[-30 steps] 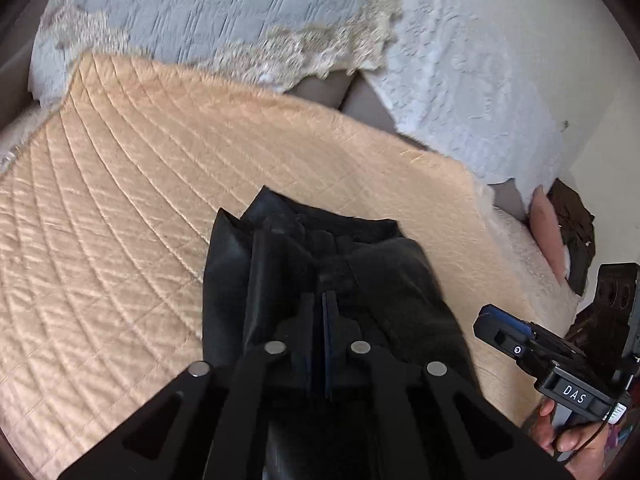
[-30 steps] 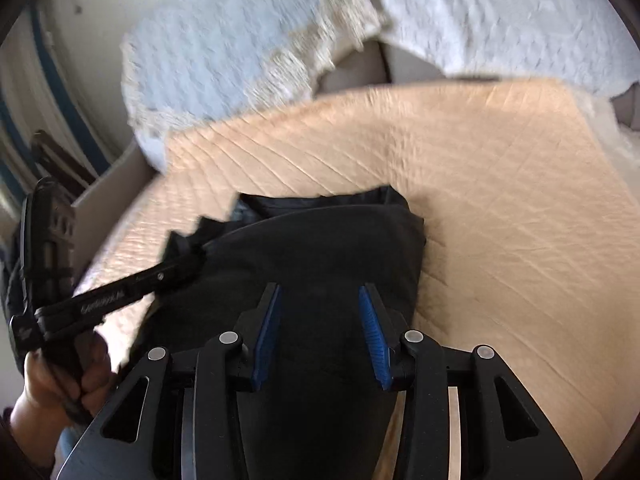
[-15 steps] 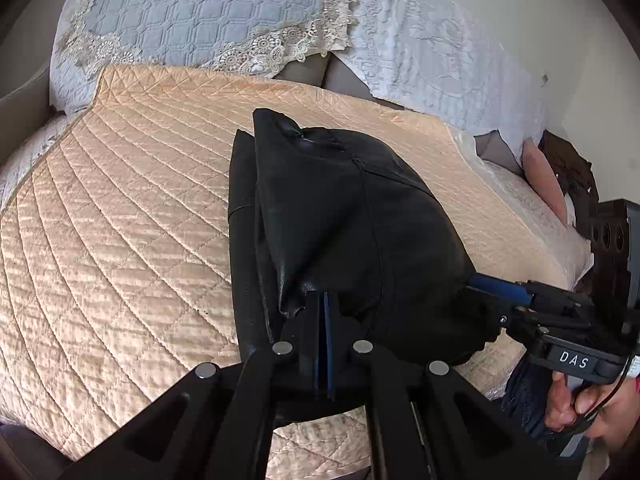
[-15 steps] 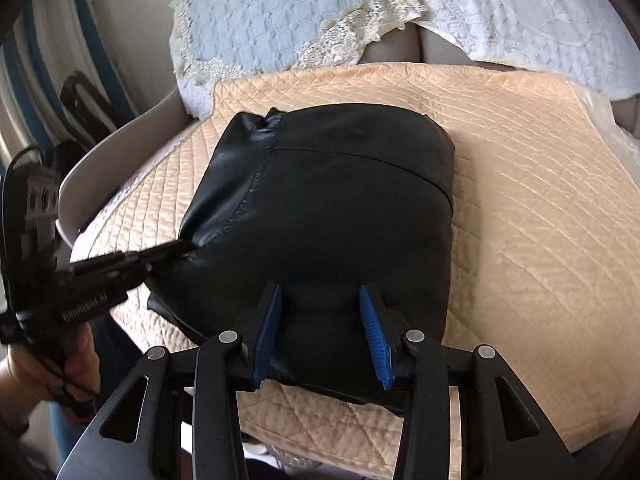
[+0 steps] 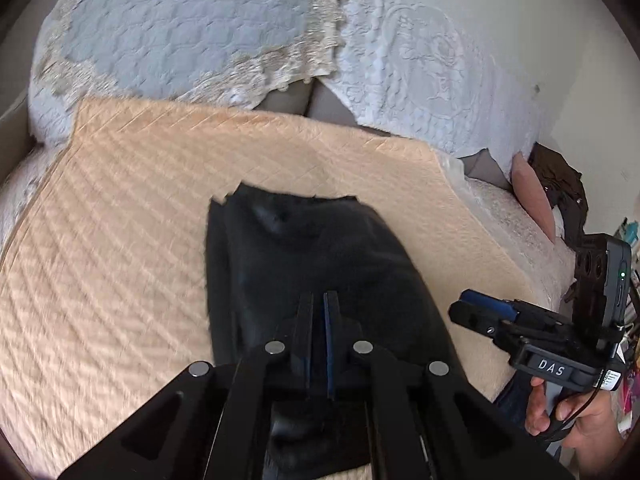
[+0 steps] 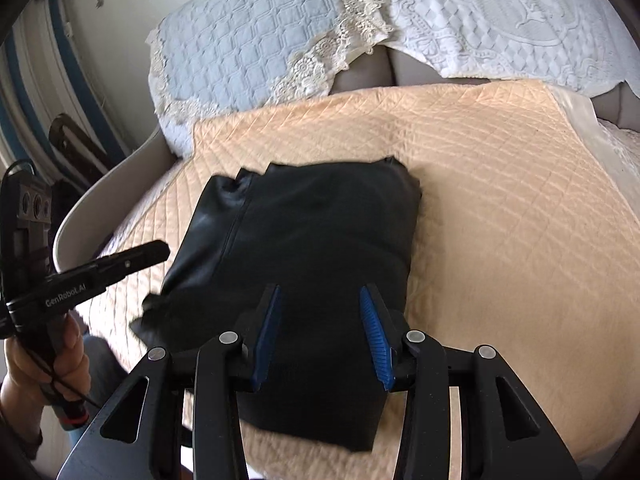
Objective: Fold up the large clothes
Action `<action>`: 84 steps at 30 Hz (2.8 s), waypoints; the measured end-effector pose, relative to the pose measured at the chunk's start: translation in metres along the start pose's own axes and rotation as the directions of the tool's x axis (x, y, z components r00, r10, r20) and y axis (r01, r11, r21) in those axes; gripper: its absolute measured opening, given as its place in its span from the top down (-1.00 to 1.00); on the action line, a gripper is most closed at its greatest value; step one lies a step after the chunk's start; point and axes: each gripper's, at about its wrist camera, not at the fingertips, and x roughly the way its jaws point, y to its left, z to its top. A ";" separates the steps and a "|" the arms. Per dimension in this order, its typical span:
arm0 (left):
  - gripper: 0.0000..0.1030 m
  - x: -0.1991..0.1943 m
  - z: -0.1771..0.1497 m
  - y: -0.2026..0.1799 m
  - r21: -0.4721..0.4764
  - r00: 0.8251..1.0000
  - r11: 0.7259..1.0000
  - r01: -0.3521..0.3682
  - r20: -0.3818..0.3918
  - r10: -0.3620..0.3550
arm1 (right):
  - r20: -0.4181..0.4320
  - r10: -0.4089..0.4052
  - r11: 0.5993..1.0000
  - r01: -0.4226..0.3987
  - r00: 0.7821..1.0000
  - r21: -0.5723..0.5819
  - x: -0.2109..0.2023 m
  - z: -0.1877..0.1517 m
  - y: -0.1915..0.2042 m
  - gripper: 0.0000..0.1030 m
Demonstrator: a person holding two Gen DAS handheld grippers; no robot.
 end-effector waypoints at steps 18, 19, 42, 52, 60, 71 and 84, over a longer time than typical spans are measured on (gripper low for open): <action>0.90 0.063 0.014 0.042 -0.111 0.995 0.994 -0.012 -0.096 0.001 | -0.081 0.045 0.997 -0.040 0.996 0.071 0.044 0.023 -0.018 0.12; 0.90 0.052 0.012 0.037 -0.096 0.997 0.995 -0.004 -0.082 -0.004 | -0.076 0.048 0.996 -0.042 0.996 0.078 0.039 0.020 -0.020 0.03; 0.44 0.007 0.007 0.020 -0.032 0.999 0.999 0.032 -0.028 -0.033 | -0.082 0.136 0.982 -0.124 0.987 0.141 0.025 0.006 -0.030 -0.18; 0.43 0.054 0.003 0.041 -0.058 0.994 0.998 -0.030 -0.110 0.023 | -0.120 0.206 0.946 -0.166 0.971 0.279 0.054 0.008 -0.061 -0.31; 0.25 0.041 0.011 0.031 -0.028 0.991 0.996 -0.083 -0.110 0.079 | -0.134 0.234 0.936 -0.186 0.963 0.298 0.052 0.005 -0.067 -0.37; -0.09 0.044 -0.004 0.060 -0.125 0.989 0.988 -0.092 -0.129 0.076 | -0.144 0.271 0.928 -0.218 0.952 0.303 0.061 0.006 -0.072 -0.43; -0.34 0.061 -0.004 0.082 -0.230 0.990 0.973 0.010 -0.138 -0.043 | -0.151 0.321 0.922 -0.271 0.935 0.278 0.076 0.014 -0.075 -0.52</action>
